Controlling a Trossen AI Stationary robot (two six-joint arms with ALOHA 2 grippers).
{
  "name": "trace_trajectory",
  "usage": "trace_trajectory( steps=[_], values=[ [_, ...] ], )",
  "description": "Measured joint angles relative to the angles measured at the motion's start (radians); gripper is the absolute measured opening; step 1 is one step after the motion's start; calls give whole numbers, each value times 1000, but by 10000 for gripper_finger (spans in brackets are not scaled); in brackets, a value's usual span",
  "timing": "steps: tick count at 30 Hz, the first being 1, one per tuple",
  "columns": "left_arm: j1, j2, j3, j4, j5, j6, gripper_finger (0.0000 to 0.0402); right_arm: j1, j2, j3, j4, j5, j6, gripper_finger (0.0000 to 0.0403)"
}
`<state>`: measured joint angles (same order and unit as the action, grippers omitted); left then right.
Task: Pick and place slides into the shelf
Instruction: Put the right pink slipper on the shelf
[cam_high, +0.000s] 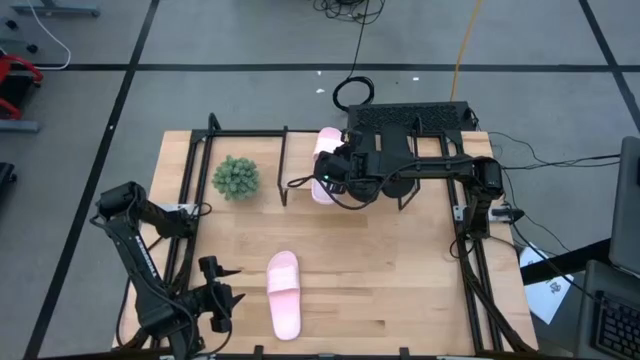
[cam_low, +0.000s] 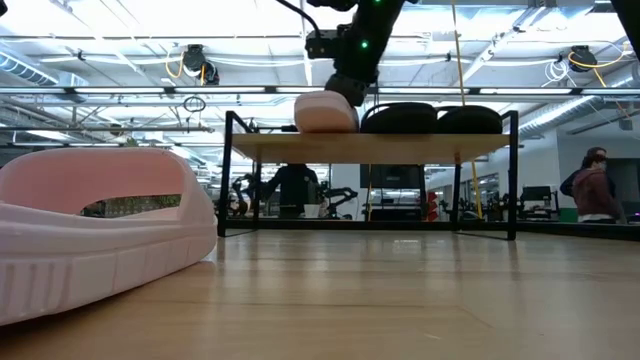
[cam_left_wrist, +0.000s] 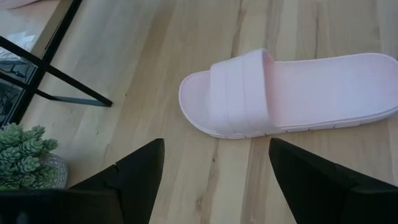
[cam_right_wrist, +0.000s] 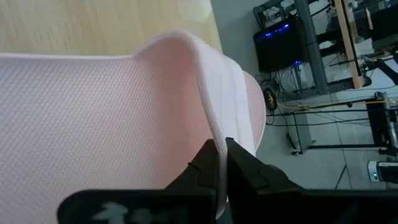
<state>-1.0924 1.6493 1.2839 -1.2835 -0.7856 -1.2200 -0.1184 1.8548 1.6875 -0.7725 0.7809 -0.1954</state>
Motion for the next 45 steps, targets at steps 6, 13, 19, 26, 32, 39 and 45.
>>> trace_trajectory(
  steps=[6,13,19,26,32,39,45],
  values=[
    [0,0,0,0,0,1,294,-1,0,0,-32,1,18,0],
    [0,0,0,0,0,-13,294,-4,0,0,-40,0,25,0],
    [0,0,0,0,1,-13,294,-4,0,0,-45,0,25,0],
    [0,0,0,0,1,-12,294,-4,0,0,-57,0,24,4],
    [0,0,0,0,2,-13,294,0,0,0,-73,1,24,40],
    [0,0,0,0,2,-15,294,15,0,0,-74,1,25,62],
    [0,0,0,0,3,-15,294,30,-1,0,-73,1,25,73]
  ],
)
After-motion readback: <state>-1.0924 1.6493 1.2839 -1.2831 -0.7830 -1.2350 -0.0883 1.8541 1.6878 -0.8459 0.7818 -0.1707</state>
